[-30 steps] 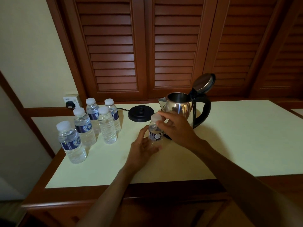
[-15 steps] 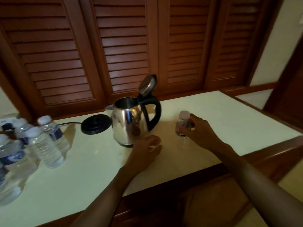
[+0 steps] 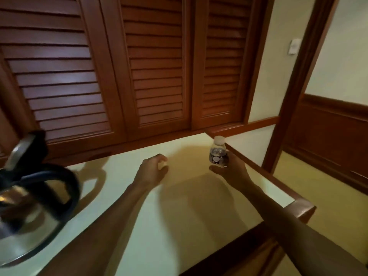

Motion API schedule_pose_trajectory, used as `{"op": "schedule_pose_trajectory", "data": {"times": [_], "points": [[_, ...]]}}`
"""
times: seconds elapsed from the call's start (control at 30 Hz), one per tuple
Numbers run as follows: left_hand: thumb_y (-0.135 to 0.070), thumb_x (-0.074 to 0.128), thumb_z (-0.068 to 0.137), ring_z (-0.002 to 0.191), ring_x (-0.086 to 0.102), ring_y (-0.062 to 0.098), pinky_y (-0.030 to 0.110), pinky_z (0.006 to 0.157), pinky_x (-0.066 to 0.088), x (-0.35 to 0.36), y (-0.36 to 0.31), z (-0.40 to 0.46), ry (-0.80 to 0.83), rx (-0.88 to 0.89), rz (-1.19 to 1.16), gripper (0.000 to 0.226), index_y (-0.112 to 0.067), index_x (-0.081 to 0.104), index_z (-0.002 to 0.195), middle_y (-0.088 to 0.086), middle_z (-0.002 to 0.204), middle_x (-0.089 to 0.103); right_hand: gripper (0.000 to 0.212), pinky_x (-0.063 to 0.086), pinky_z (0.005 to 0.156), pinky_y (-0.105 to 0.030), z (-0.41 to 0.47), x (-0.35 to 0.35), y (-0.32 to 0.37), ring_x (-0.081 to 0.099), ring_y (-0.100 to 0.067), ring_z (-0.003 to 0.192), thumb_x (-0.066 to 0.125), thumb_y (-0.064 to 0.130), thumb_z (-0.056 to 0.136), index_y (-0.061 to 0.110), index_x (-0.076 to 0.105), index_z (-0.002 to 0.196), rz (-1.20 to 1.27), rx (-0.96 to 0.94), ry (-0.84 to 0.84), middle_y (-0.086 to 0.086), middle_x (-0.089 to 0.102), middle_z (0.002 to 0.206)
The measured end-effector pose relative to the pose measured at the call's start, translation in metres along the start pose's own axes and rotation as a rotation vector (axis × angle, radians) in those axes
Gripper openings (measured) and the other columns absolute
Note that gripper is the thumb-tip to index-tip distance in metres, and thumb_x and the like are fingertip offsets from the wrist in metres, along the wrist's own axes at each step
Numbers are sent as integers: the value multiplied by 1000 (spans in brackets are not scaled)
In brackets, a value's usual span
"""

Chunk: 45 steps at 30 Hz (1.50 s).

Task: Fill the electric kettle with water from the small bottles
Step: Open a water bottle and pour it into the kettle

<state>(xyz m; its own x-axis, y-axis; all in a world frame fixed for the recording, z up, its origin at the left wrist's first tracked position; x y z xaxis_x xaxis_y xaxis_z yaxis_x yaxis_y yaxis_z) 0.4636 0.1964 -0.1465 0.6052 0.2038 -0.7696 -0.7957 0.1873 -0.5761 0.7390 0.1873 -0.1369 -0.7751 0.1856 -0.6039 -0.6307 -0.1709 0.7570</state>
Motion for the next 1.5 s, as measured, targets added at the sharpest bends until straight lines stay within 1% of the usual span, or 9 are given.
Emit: {"op": "schedule_pose_trajectory", "data": {"times": [0.13,0.3,0.4,0.6,1.0,1.1,1.23,1.4,1.5], "points": [[-44,58,89,111,65,22,38,97,51,32,3,45,-4,-143,98,35,-28,62,120,-3,122,69,55,44,75,-21,61,-1,-25,56,-11,91,79,32,75,15,55,122,-10,-23,44,2,64,112],[-60,38,96,142,34,22,51,114,27,53,11,61,87,-172,415,57,-27,44,143,1,150,44,50,44,75,-23,128,14,-42,56,-15,89,77,29,78,13,56,120,37,-15,93,2,60,104],[-63,31,96,147,23,23,54,118,20,56,11,62,129,-175,451,61,-31,35,148,2,157,31,51,44,71,-23,164,27,-49,58,-17,88,78,32,77,12,56,118,41,0,85,4,58,101],[-63,30,97,151,11,22,53,120,11,56,8,64,146,-189,465,61,-34,27,151,2,163,17,56,54,85,-37,223,39,-57,65,-28,100,79,35,74,7,59,118,-42,-33,89,-10,67,115],[-67,29,95,152,8,20,51,121,7,61,15,65,122,-217,449,62,-38,27,150,-1,164,15,44,52,87,-39,241,51,-69,66,-25,97,79,29,74,11,64,112,59,-36,50,-8,70,107],[-67,30,95,152,7,20,51,121,7,61,15,65,121,-220,442,62,-39,27,150,-1,165,15,42,51,82,-34,244,53,-72,65,-22,93,79,33,73,14,65,108,39,-24,59,-5,71,103],[-66,34,95,152,9,19,50,121,8,61,13,64,105,-217,425,61,-38,30,149,-2,164,18,49,53,83,-35,243,55,-74,65,-20,93,82,36,67,17,63,109,43,-7,57,-1,70,103],[-65,37,94,151,12,18,49,121,8,59,11,63,88,-217,387,59,-39,34,147,-3,161,22,42,41,57,-17,229,49,-68,63,-13,81,81,31,69,16,63,104,149,42,0,6,67,94],[-65,38,94,149,16,18,49,119,11,58,11,64,86,-204,392,59,-37,36,146,-3,159,27,43,40,60,-18,212,48,-69,64,-16,88,75,35,77,13,63,111,157,60,-50,2,68,102]]}}
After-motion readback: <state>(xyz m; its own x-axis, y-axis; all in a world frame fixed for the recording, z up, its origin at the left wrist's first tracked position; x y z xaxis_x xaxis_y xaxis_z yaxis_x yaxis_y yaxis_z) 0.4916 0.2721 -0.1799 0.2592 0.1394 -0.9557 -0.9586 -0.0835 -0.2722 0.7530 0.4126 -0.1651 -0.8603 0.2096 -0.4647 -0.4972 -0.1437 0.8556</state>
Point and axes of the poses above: each hand's wrist, its own z-axis towards the middle knuckle, its own x-axis out of the palm, y = z × x, the point moved 1 cm from there along z, towards the middle knuckle
